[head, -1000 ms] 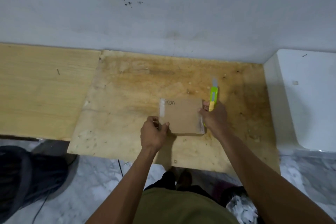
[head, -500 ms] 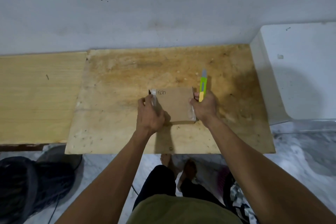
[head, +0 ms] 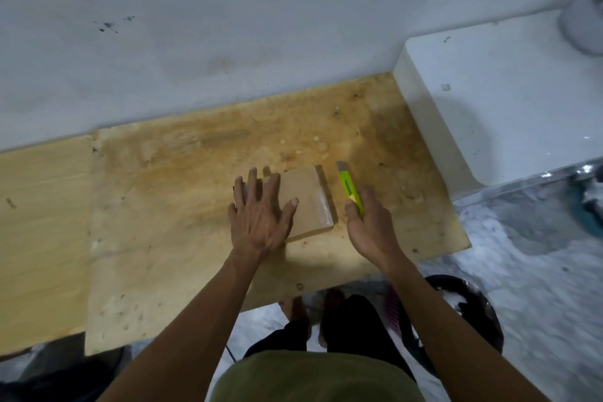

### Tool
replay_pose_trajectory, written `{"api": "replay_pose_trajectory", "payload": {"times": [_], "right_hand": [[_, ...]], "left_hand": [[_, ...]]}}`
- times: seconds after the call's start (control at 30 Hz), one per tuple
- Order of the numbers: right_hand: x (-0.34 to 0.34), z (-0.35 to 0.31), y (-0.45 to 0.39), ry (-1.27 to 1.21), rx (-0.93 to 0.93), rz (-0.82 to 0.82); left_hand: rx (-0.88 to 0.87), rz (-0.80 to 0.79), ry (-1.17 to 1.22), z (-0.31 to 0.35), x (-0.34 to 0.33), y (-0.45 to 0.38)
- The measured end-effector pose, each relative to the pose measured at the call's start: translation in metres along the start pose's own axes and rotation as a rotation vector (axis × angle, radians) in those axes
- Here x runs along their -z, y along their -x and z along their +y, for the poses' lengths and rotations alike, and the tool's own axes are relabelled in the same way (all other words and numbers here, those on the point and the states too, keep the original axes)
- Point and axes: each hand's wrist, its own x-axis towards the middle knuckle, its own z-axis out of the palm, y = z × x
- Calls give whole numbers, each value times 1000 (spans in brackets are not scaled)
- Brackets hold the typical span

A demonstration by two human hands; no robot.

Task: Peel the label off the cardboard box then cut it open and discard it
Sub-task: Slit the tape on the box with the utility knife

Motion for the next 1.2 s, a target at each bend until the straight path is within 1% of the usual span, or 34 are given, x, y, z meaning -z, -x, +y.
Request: {"api": "replay_pose_trajectory", "payload": {"times": [0.1, 0.17, 0.27, 0.6, 1.07, 1.2], "right_hand": [[-9, 0, 8, 10, 122, 38], [-13, -2, 11, 18, 168, 50], [-18, -4, 11, 12, 161, 70], [-28, -10, 2, 61, 176, 44], [-24, -14, 0, 73, 196, 36], [-24, -16, 0, 152, 213, 42]], "left_hand": [[-32, 31, -10, 1, -4, 1], [-39, 48, -15, 1, -8, 2], [-35, 68, -30, 1, -12, 2], [-37, 99, -76, -2, -20, 2], [-33, 98, -87, -1, -21, 2], [-27, 100, -90, 0, -20, 3]]}}
